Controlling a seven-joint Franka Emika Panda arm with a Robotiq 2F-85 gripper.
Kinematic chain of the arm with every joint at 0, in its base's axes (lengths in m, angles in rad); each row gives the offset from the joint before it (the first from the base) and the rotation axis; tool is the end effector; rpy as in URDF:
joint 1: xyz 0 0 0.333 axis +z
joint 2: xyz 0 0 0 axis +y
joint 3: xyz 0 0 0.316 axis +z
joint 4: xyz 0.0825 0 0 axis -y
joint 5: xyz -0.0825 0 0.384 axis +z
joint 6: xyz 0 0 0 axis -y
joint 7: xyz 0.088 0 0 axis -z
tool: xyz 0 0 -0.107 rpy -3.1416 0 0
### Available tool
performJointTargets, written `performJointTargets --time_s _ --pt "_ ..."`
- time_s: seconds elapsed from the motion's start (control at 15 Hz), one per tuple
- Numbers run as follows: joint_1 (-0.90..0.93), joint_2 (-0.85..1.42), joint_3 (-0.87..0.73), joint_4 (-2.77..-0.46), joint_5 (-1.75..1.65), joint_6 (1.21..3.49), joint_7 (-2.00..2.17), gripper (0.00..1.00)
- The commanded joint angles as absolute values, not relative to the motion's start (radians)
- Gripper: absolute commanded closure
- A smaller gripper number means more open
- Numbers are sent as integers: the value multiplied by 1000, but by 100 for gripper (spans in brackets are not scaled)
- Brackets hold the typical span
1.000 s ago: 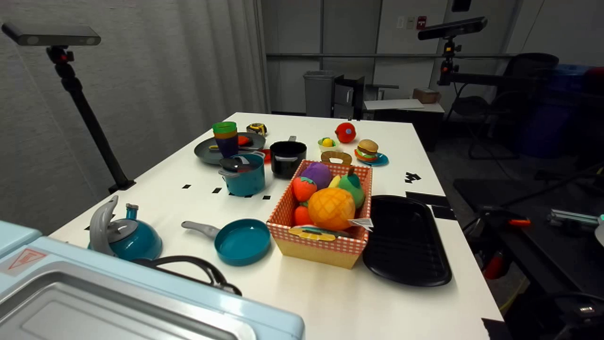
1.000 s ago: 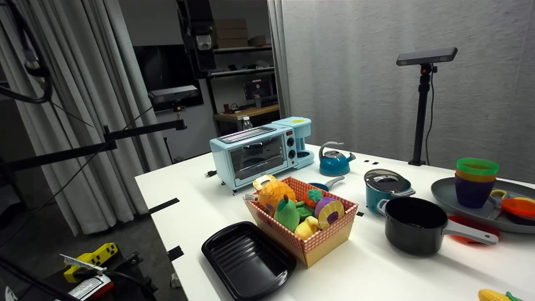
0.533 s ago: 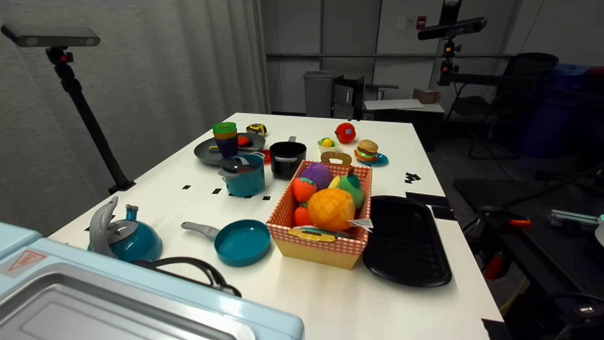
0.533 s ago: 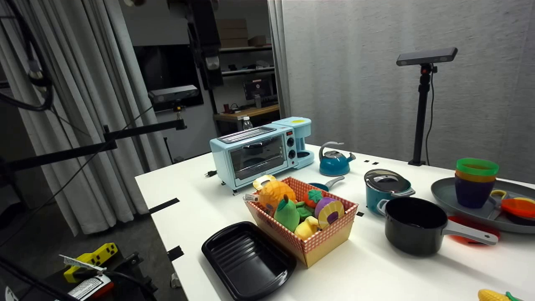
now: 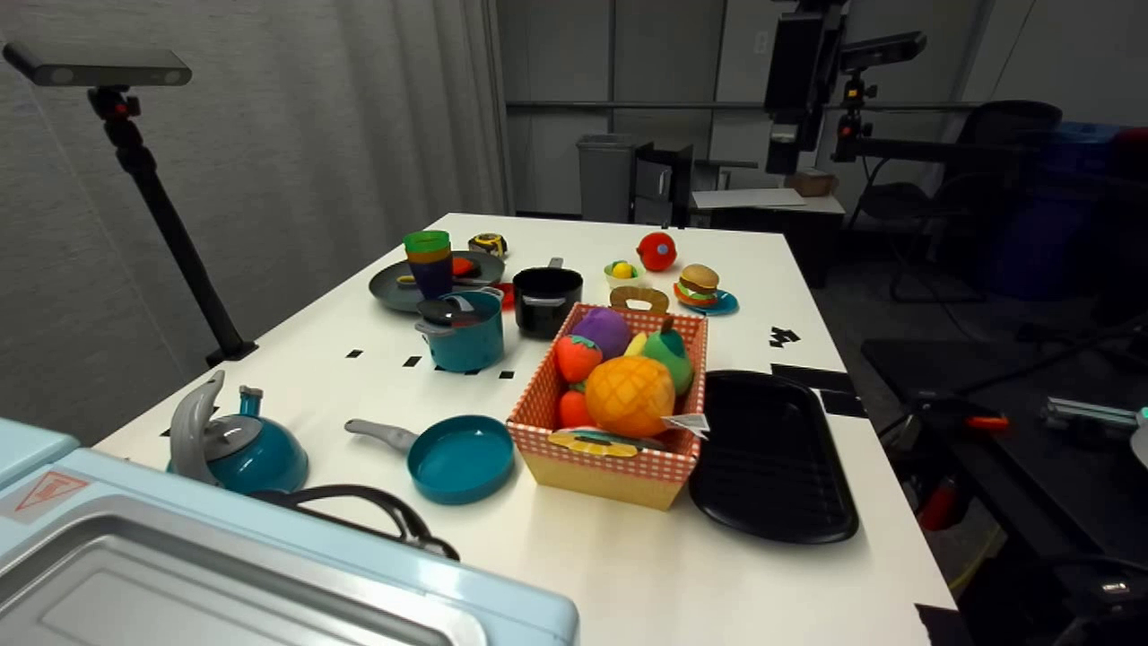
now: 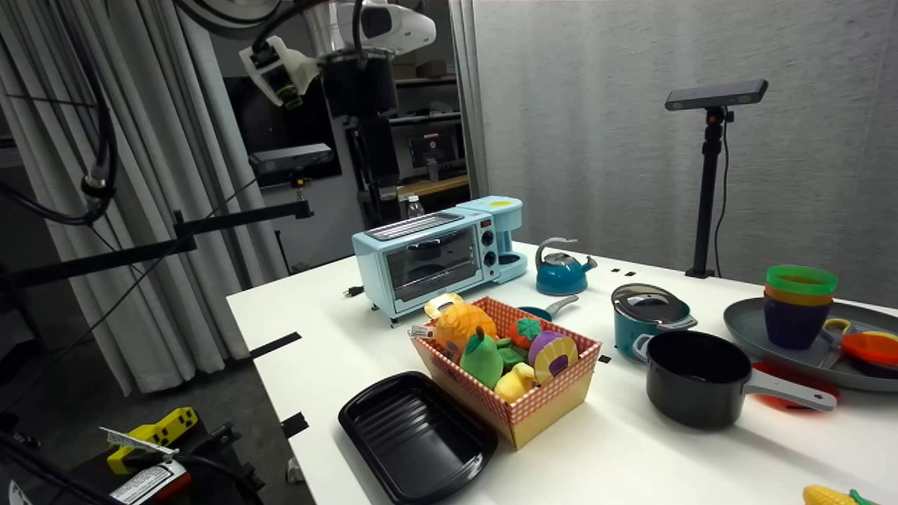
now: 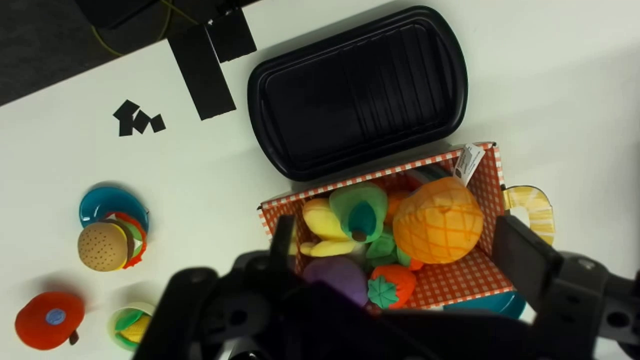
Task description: Take the lid from the blue pot and put it on the table
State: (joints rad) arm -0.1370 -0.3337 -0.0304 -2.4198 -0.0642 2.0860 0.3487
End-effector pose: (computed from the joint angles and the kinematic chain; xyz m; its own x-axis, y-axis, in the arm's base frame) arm 0.4306 -0.0763 0.4341 0.8858 -0.4639 0.0149 -0.4641 -0.8847 0.0434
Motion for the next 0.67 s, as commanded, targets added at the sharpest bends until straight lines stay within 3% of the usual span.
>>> performJointTargets --time_s 0.0,0.6 --pt "-138 -336 -30 -2417 -64 2084 348 0" --pt "-139 -331 -29 -2421 -76 2104 346 0"
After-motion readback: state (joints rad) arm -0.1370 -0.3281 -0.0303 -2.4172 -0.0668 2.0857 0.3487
